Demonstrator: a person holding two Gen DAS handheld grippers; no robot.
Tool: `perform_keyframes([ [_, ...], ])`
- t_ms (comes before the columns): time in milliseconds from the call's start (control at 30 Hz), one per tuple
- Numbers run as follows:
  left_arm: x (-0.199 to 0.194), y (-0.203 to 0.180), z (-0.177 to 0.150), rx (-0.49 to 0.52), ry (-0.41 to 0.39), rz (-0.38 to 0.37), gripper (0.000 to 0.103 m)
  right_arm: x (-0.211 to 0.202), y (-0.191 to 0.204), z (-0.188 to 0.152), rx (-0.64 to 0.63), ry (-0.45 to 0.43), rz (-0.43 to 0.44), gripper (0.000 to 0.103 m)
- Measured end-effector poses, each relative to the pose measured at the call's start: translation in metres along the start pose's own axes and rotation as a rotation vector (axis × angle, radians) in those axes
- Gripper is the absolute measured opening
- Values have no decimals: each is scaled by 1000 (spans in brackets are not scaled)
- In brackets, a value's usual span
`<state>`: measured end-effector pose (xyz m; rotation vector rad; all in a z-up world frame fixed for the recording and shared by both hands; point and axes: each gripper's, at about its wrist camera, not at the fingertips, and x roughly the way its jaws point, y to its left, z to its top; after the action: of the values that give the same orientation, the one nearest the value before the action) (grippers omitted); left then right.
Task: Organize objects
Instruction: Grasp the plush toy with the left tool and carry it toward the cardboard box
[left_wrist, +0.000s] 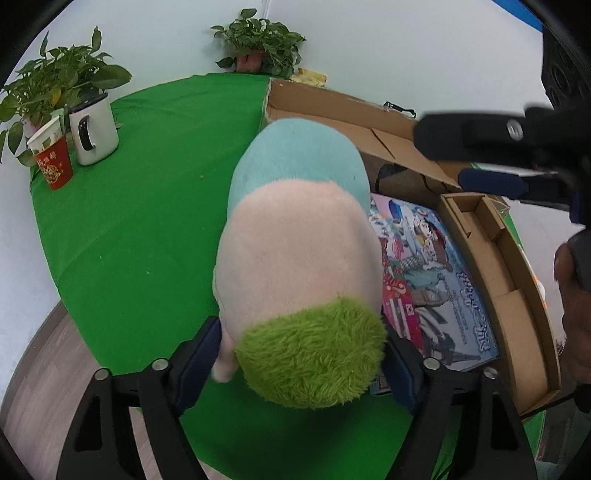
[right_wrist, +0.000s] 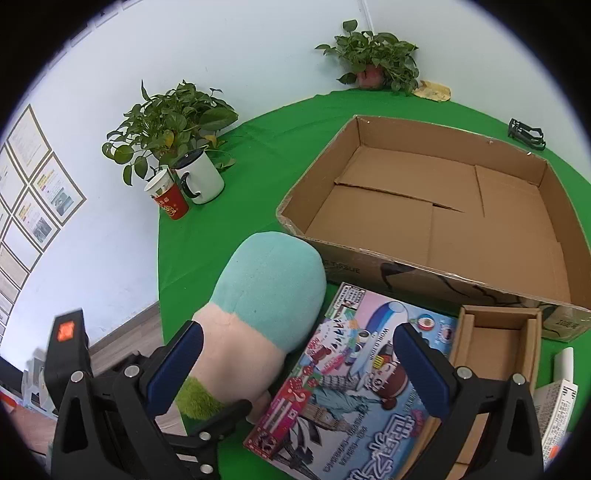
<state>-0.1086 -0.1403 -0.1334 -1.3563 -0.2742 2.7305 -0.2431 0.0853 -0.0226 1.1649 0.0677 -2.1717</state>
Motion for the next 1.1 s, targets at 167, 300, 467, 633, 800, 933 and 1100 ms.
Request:
perform_keyframes([
  [167,-2,5,-13,-9,-3,-13,68,14,4,3,18,32,40,102],
  [300,-9,3,-18,-8,-3,-11,64,28,14,3,33,70,64,102],
  [467,-18,-6,-30,2,-5,8,62,44,29,-2,36,111,85,102],
  [633,-26,-15,-41,13,-4,26,62,55,40,-8,19,156,102,100],
  [800,-30,-20,-47,13,-3,40,61,59,45,-19,12,188,91,97],
  [933,-32,-22,-47,15,-4,51,59,58,45,-23,12,187,103,91],
  [1100,-34,-29,-44,20,-9,63,56,55,46,-26,-1,166,108,78],
])
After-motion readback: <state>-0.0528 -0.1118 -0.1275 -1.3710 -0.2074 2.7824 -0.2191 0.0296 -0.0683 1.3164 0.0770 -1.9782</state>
